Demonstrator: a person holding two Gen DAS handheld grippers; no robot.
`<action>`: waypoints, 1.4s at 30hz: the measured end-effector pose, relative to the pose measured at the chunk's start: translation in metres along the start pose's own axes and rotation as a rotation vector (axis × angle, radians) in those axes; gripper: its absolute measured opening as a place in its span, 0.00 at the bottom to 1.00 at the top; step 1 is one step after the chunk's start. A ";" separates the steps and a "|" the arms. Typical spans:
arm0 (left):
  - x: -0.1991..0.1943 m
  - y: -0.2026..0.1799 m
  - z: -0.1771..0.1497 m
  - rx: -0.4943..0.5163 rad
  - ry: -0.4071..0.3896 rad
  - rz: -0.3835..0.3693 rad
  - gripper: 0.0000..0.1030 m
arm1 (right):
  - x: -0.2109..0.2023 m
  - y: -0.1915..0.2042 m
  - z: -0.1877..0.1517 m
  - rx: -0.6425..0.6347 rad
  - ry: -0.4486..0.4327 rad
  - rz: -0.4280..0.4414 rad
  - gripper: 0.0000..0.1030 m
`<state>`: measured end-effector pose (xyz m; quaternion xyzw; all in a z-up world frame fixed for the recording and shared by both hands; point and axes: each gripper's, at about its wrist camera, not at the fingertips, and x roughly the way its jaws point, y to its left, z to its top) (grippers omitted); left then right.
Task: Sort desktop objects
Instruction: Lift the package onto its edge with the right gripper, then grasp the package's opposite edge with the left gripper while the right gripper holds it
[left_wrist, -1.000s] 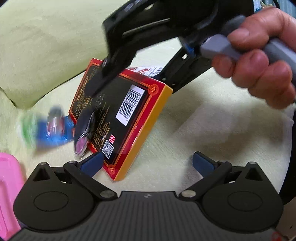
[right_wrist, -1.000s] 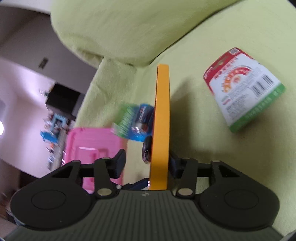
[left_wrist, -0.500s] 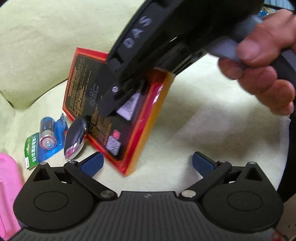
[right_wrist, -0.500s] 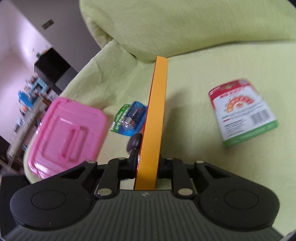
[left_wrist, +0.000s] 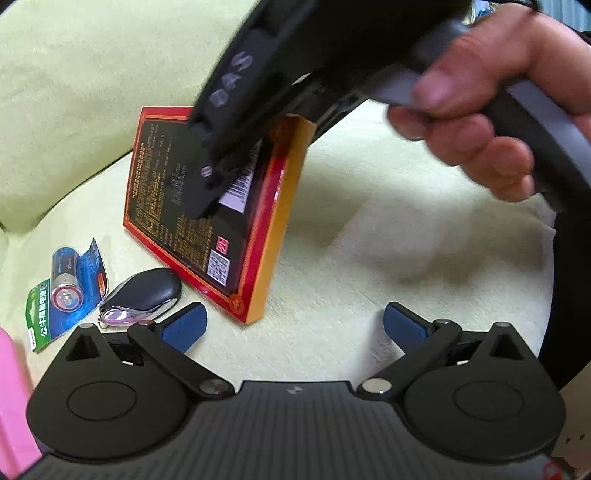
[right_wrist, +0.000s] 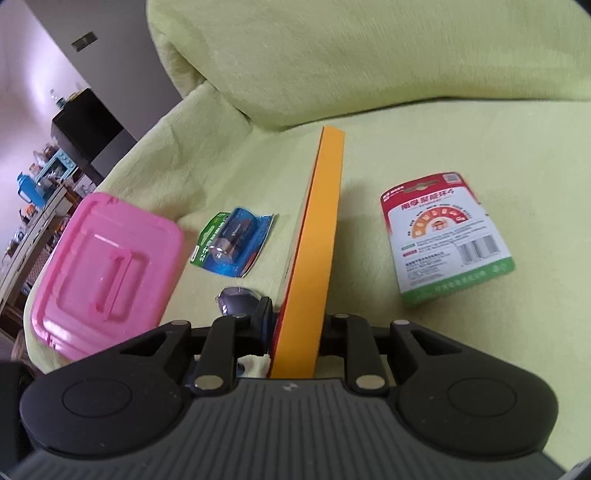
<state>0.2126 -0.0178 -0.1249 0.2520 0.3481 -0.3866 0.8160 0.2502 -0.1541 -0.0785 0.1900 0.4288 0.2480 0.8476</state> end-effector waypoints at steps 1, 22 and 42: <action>0.000 0.000 -0.001 0.002 -0.001 0.000 1.00 | 0.006 -0.002 0.002 0.020 0.007 0.006 0.18; -0.030 -0.015 -0.003 0.017 0.004 0.035 1.00 | -0.011 0.023 -0.011 -0.188 0.080 -0.061 0.14; -0.044 -0.082 0.003 0.581 0.033 0.259 0.99 | -0.088 0.061 -0.084 -1.048 0.346 -0.313 0.13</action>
